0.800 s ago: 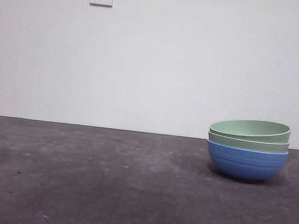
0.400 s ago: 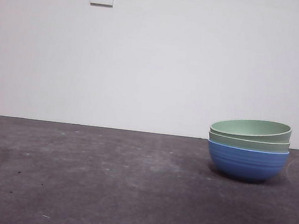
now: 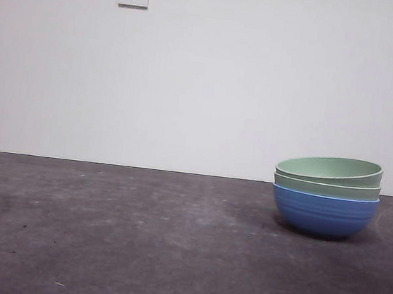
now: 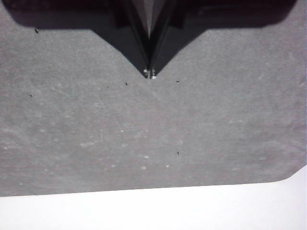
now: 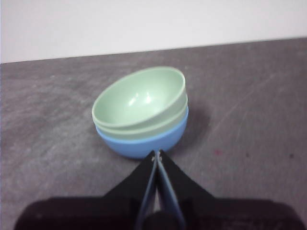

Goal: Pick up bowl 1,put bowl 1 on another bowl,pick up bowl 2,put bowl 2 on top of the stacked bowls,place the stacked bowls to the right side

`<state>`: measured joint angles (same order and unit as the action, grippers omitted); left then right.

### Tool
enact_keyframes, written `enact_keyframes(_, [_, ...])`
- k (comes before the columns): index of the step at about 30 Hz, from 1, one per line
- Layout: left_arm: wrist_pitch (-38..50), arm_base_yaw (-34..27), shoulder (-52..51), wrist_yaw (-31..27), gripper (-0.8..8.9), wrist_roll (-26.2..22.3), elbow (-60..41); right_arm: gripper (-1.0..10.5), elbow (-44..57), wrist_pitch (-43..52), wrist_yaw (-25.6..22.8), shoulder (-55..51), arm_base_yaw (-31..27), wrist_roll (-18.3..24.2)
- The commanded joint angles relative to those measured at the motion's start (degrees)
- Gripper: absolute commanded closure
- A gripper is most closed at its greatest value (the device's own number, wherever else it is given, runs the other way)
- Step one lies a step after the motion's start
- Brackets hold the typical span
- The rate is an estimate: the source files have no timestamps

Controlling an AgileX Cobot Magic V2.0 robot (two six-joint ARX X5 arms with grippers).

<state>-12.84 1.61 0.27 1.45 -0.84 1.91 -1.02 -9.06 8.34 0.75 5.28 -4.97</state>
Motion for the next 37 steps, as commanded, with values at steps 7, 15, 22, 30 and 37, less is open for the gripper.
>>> enact_keyframes(7, [-0.1,-0.2,-0.2,0.1,8.17,0.4,-0.8,9.5,0.7,-0.7,-1.0,-0.7,0.0,-5.3])
enact_keyframes(15, [-0.1,-0.2,-0.2,0.1,8.17,0.4,-0.8,9.5,0.7,-0.7,-1.3,-0.7,0.0,-5.2])
enact_keyframes(22, [-0.1,-0.2,-0.2,0.1,8.17,0.4,-0.8,9.5,0.7,-0.7,-1.2,-0.7,0.0,-5.2])
enact_keyframes(30, [-0.1,-0.2,-0.2,0.1,8.17,0.4,-0.8,9.5,0.7,-0.7,-1.2,-0.7,0.0,-5.2])
enact_keyframes(37, [-0.1,-0.2,-0.2,0.1,8.17,0.4,-0.8,9.5,0.7,-0.7,-1.2,-0.7,0.0,-5.2])
